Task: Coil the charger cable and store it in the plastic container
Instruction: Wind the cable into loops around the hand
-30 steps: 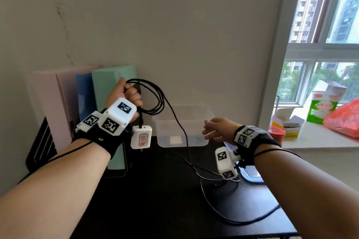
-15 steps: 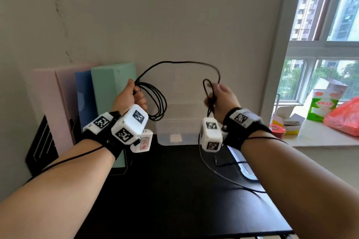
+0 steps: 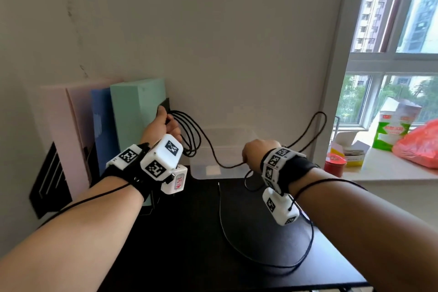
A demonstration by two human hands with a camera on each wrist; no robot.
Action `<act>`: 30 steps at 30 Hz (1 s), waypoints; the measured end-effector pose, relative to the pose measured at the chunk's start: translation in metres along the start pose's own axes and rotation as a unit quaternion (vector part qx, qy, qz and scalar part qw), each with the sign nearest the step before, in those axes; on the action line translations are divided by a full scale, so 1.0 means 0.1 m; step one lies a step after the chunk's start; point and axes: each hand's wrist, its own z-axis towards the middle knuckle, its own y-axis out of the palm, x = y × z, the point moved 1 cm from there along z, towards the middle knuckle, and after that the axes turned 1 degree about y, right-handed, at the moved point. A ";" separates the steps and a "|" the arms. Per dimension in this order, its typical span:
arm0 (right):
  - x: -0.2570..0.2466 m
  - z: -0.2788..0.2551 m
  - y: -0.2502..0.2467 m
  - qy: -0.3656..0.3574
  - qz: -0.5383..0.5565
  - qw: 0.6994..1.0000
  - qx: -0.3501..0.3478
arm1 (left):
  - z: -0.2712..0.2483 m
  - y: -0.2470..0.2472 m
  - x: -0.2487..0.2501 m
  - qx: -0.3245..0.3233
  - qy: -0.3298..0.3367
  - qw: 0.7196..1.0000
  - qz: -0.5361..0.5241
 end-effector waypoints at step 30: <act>-0.26 0.00 -0.44 -0.172 0.466 0.865 0.074 | -0.32 0.20 -0.21 -0.327 -0.148 0.923 0.141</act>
